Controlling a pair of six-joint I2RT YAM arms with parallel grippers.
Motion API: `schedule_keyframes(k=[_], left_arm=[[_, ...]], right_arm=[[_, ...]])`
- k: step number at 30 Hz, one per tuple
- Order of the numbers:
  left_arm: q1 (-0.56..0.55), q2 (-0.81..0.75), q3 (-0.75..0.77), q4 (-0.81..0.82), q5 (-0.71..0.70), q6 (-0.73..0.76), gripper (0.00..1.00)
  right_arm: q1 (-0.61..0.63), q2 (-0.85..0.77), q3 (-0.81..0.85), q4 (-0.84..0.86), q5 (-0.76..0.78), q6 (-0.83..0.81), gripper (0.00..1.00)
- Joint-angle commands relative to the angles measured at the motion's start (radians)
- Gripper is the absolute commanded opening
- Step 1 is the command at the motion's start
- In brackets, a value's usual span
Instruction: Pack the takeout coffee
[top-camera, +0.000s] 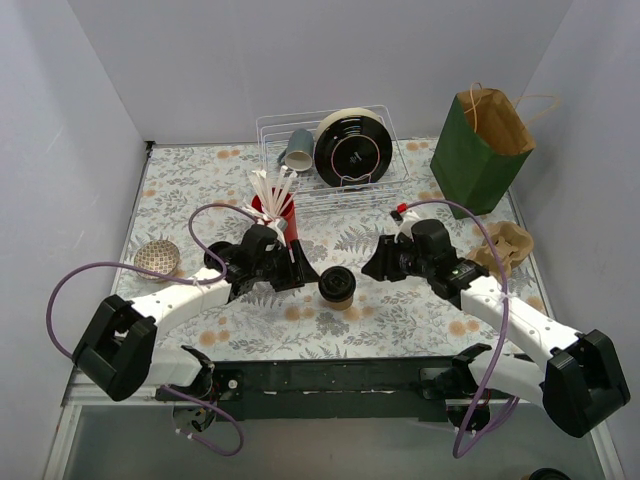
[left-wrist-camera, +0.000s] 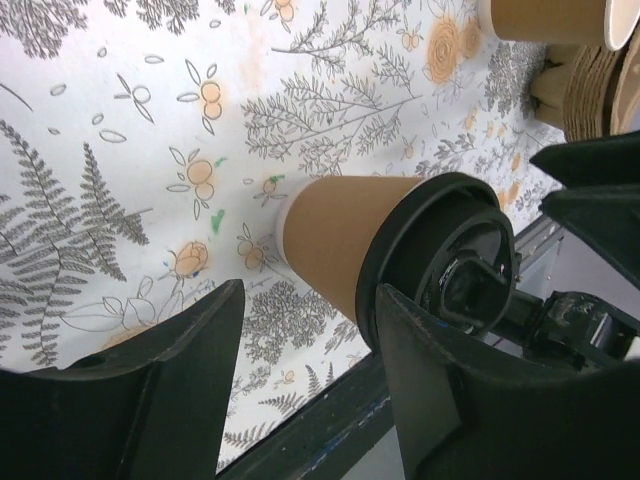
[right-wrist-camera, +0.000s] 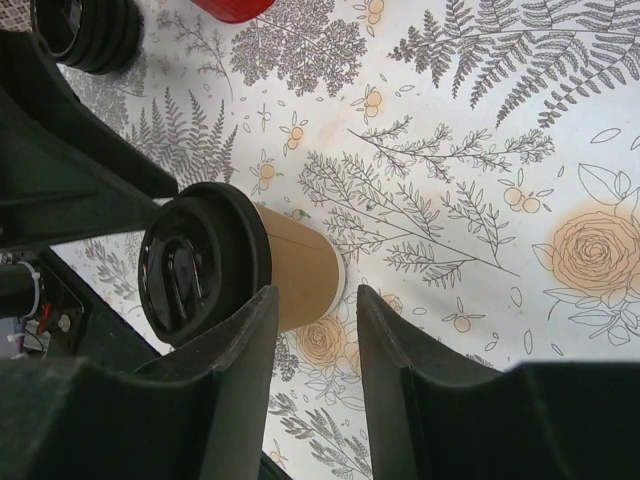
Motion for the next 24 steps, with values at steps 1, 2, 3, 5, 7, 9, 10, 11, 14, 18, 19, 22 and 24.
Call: schedule_keyframes(k=[1,2,3,5,7,9,10,11,14,18,19,22,24], left_arm=[[-0.002,0.022,0.057,-0.054,-0.088,0.045,0.54],[-0.002,0.022,0.068,-0.064,-0.093,0.045,0.54],[-0.002,0.015,0.072,-0.068,-0.096,0.046,0.57],[-0.002,-0.001,0.08,-0.069,-0.098,0.048,0.6],[-0.002,-0.022,0.086,-0.074,-0.091,0.048,0.62],[-0.002,-0.034,0.098,-0.077,-0.078,0.048,0.63],[-0.002,-0.045,0.101,-0.077,-0.072,0.045,0.64],[-0.002,-0.048,0.104,-0.077,-0.061,0.045,0.64],[-0.002,-0.065,0.112,-0.077,-0.044,0.037,0.65],[-0.003,-0.079,0.114,-0.037,0.017,0.062,0.66],[-0.005,-0.074,0.115,-0.031,0.03,0.072,0.66],[-0.011,-0.035,0.124,-0.034,0.056,0.109,0.65],[-0.026,-0.007,0.124,-0.034,0.053,0.125,0.65]], right_arm=[[-0.002,-0.051,-0.032,0.0,-0.03,-0.017,0.47],[-0.003,-0.059,-0.074,0.021,-0.047,0.007,0.48],[-0.002,-0.073,-0.091,0.049,-0.09,0.019,0.49],[-0.003,-0.082,-0.118,0.113,-0.119,0.038,0.5],[-0.003,-0.093,-0.133,0.129,-0.15,0.053,0.5],[-0.003,-0.108,-0.142,0.13,-0.17,0.067,0.5],[-0.005,-0.114,-0.148,0.139,-0.182,0.079,0.5],[-0.003,-0.122,-0.156,0.155,-0.189,0.087,0.5],[-0.003,-0.162,-0.184,0.179,-0.202,0.125,0.5],[-0.003,-0.215,-0.219,0.195,-0.199,0.168,0.49],[-0.003,-0.221,-0.225,0.199,-0.201,0.173,0.49],[-0.003,-0.231,-0.259,0.23,-0.215,0.211,0.48],[-0.003,-0.235,-0.283,0.268,-0.231,0.239,0.48]])
